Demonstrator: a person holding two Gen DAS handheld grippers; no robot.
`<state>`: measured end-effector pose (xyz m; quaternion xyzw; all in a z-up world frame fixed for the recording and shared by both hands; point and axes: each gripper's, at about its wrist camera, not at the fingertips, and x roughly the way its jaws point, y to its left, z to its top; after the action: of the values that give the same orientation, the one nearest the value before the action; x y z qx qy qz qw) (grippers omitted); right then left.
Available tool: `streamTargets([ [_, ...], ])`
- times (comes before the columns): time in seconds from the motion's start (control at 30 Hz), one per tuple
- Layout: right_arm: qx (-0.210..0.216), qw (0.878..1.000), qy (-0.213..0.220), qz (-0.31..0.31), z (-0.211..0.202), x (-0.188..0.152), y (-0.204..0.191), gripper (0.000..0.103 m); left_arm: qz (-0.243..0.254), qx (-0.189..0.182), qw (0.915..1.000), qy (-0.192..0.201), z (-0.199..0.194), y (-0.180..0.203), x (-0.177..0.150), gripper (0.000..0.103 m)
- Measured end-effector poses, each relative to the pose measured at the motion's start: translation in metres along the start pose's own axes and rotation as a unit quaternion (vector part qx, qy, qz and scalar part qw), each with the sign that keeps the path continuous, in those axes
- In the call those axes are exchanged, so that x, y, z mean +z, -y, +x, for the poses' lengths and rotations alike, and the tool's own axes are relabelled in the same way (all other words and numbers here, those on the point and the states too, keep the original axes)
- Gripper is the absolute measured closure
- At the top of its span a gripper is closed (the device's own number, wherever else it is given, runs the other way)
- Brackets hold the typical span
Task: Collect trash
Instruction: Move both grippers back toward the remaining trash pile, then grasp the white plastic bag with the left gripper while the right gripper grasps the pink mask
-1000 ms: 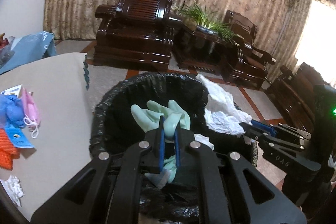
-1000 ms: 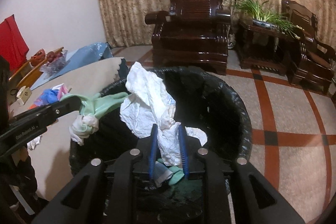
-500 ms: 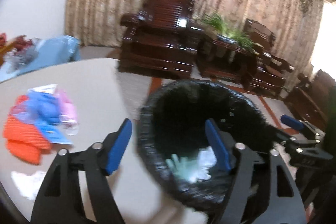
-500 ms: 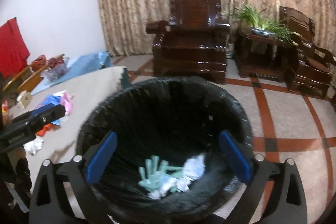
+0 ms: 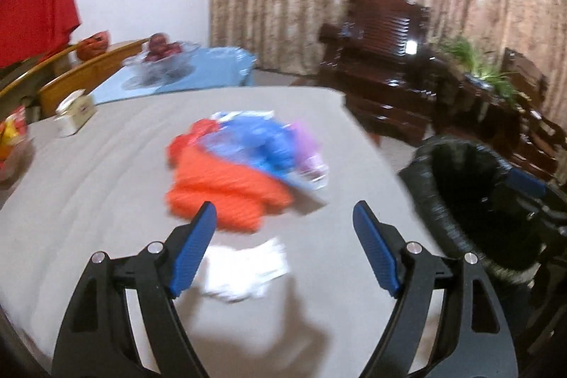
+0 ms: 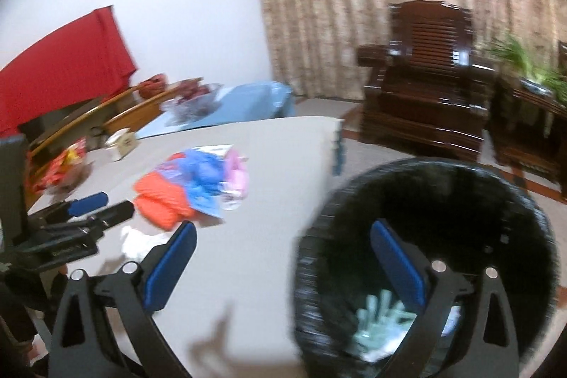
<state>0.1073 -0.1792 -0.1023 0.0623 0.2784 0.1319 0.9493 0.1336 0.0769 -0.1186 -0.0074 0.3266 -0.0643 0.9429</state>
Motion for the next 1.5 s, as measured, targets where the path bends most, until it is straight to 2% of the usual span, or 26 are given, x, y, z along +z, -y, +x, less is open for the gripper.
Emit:
streamTargets([
  [0.23,0.048,0.998,-0.015,-0.038,0.03,-0.007,-0.048,0.007,-0.023,0.025,0.999,-0.028,0.008,-0.034,-0.024,0.026],
  [0.57,0.04,0.998,-0.033,-0.044,0.047,-0.015,-0.049,0.007,-0.038,0.015,0.9962,-0.077,0.046,-0.045,-0.044,0.027],
  [0.6,0.037,0.998,-0.036,-0.045,0.049,-0.016,-0.048,0.007,-0.04,0.011,0.9959,-0.081,0.048,-0.043,-0.046,0.028],
  [0.67,0.035,0.998,-0.038,-0.046,0.051,-0.016,-0.048,0.007,-0.043,0.003,0.995,-0.09,0.053,-0.043,-0.047,0.046],
  [0.73,0.033,0.997,-0.041,-0.048,0.053,-0.017,-0.049,0.007,-0.044,0.002,0.9944,-0.096,0.057,-0.043,-0.049,0.053],
  [0.97,0.03,0.997,-0.043,-0.053,0.06,-0.015,-0.052,0.008,-0.035,0.005,0.9957,-0.086,0.052,-0.038,-0.046,0.08],
  [1.3,0.035,0.997,-0.028,-0.055,0.071,0.002,-0.062,0.01,-0.055,0.016,0.9975,-0.043,0.031,-0.054,-0.022,0.083],
  [1.5,0.034,0.998,-0.027,-0.048,0.09,0.016,-0.068,0.014,-0.06,0.026,0.9977,-0.017,0.028,-0.065,-0.003,0.083],
])
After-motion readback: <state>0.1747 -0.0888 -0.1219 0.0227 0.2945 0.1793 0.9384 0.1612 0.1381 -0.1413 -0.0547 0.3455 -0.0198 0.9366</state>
